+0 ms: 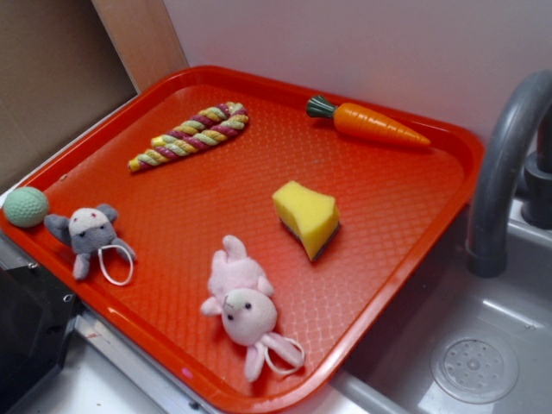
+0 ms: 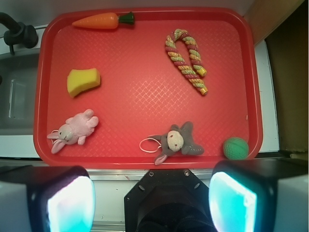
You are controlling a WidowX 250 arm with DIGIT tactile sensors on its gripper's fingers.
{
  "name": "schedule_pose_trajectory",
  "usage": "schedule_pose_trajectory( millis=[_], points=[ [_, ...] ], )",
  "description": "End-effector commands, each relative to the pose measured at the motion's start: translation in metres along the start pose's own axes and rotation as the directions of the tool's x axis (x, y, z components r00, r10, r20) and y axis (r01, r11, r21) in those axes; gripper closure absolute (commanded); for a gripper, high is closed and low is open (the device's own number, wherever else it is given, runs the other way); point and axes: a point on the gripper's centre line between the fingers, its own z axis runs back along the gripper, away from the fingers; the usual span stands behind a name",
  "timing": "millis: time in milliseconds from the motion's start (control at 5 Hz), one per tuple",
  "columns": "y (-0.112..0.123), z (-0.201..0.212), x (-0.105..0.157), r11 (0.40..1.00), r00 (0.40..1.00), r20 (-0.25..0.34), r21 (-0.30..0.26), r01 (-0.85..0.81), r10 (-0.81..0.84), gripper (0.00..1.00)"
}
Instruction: Grab the green sponge.
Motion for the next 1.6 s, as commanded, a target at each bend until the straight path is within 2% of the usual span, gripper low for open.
schedule_pose_trajectory(
  millis=[0,200,600,800,1000,1200,1400],
  points=[
    [0.0,0.0,0.0,1.0,1.0,0.0,0.0,0.0,0.0,0.0],
    [-0.046,-0.007,0.019,0.997,1.0,0.027,-0.078,0.013,-0.011,0.0],
    [-0.117,-0.02,0.054,0.98,0.975,0.117,-0.083,-0.181,0.19,0.0],
    [-0.151,-0.032,0.069,0.928,0.926,0.088,-0.099,-0.359,0.368,0.0],
    [-0.18,-0.058,0.087,0.819,0.814,0.095,-0.065,-0.57,0.574,0.0],
    [-0.185,-0.087,0.096,0.733,0.73,0.08,-0.009,-0.68,0.679,0.0],
    [-0.172,-0.122,0.096,0.628,0.626,0.144,0.041,-0.777,0.766,0.0]
  ],
)
